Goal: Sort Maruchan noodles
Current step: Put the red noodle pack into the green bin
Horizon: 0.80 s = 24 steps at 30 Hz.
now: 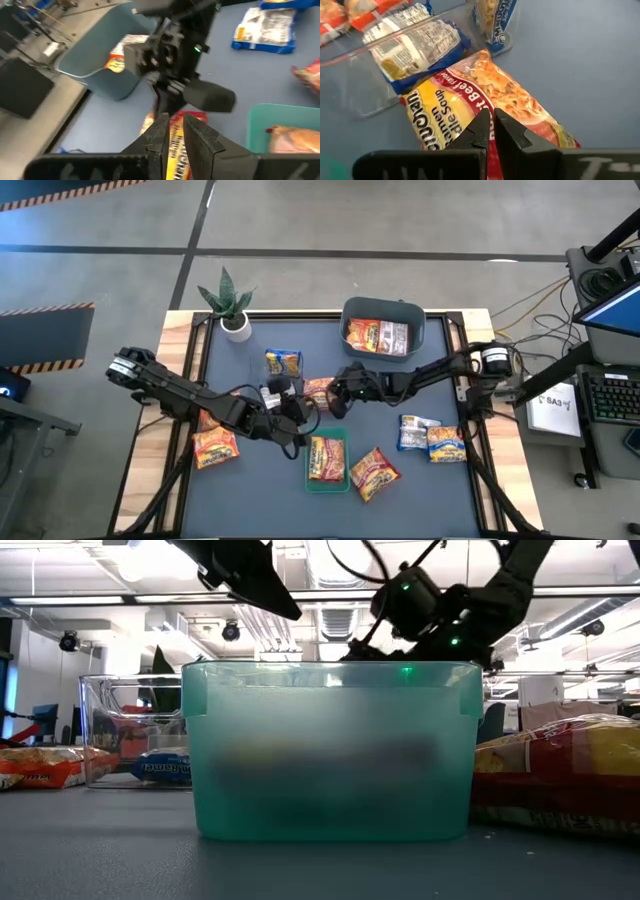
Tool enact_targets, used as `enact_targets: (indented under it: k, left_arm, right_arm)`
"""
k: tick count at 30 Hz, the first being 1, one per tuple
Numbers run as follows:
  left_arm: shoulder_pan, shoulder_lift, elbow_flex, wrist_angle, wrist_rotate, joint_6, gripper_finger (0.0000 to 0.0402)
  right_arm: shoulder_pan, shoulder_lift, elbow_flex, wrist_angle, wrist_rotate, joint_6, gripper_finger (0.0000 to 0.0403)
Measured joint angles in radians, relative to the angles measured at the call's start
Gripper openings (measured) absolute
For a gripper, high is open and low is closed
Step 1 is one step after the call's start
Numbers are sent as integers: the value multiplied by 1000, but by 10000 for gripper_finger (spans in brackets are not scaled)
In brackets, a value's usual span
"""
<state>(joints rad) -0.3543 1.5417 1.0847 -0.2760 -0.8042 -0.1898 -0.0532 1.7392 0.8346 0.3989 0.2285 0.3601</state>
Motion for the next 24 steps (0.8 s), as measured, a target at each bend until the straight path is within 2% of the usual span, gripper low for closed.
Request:
enact_targets:
  k: [4,11,18,22,24]
  left_arm:
    - [3,0,0,4,-35,23,38]
    - [3,-1,0,6,-35,25,38]
    - [5,-2,-1,16,-34,25,38]
    - [7,-2,-1,41,-28,26,38]
    - [19,-2,-1,60,28,41,38]
  right_arm:
    - [0,48,43,-30,0,-24,13]
    - [1,37,114,-296,10,-49,12]
    - [33,-68,120,-636,19,-65,12]
    - [69,-170,97,-811,36,-6,12]
    - [87,-241,89,-834,35,19,12]
